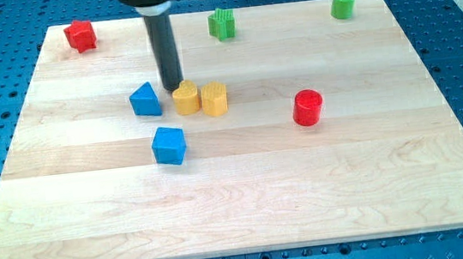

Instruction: Separate the blue triangle from the cube

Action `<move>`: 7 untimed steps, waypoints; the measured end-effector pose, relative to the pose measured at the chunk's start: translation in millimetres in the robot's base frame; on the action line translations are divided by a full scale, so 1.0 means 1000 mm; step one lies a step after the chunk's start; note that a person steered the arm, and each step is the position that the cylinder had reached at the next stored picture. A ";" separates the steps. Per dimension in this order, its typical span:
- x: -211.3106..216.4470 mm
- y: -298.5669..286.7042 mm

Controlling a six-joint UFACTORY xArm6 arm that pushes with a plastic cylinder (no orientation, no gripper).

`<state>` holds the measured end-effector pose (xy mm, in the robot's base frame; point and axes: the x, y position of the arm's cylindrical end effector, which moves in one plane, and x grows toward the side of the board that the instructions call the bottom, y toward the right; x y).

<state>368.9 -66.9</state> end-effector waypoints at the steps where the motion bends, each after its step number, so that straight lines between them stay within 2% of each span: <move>1: 0.032 -0.040; 2: 0.055 -0.087; 4: 0.096 -0.107; 5: 0.102 -0.118; 7: 0.069 -0.148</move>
